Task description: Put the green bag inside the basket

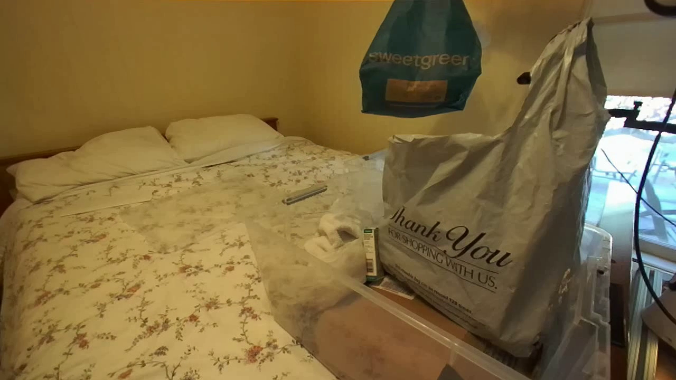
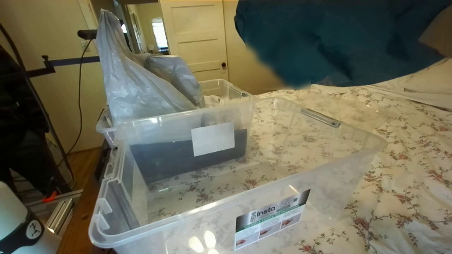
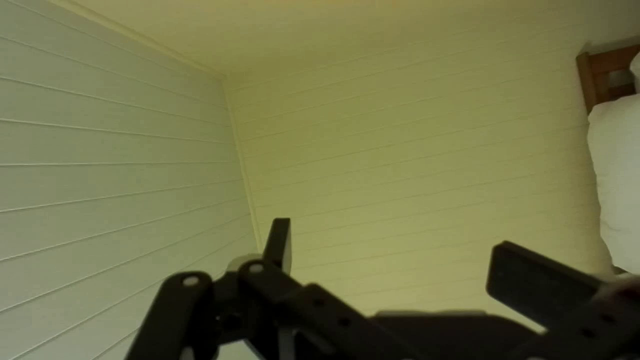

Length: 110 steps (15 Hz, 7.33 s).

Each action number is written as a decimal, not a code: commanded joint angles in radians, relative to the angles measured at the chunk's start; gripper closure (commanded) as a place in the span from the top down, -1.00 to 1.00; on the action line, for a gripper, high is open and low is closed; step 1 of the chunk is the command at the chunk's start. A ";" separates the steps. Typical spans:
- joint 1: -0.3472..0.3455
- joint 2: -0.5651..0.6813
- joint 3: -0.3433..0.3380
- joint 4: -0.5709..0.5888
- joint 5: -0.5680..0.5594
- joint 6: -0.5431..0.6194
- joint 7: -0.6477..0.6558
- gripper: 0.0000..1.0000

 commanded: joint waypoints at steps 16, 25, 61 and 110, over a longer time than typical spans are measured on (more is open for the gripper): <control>0.372 -0.615 0.047 -0.645 -1.041 -0.574 0.653 1.00; 0.098 -0.682 0.350 -0.983 -0.635 -0.417 0.512 1.00; -0.253 0.071 0.567 -0.423 0.286 -0.658 -0.700 1.00; -0.238 -0.265 0.358 -1.027 0.236 -0.888 -0.465 1.00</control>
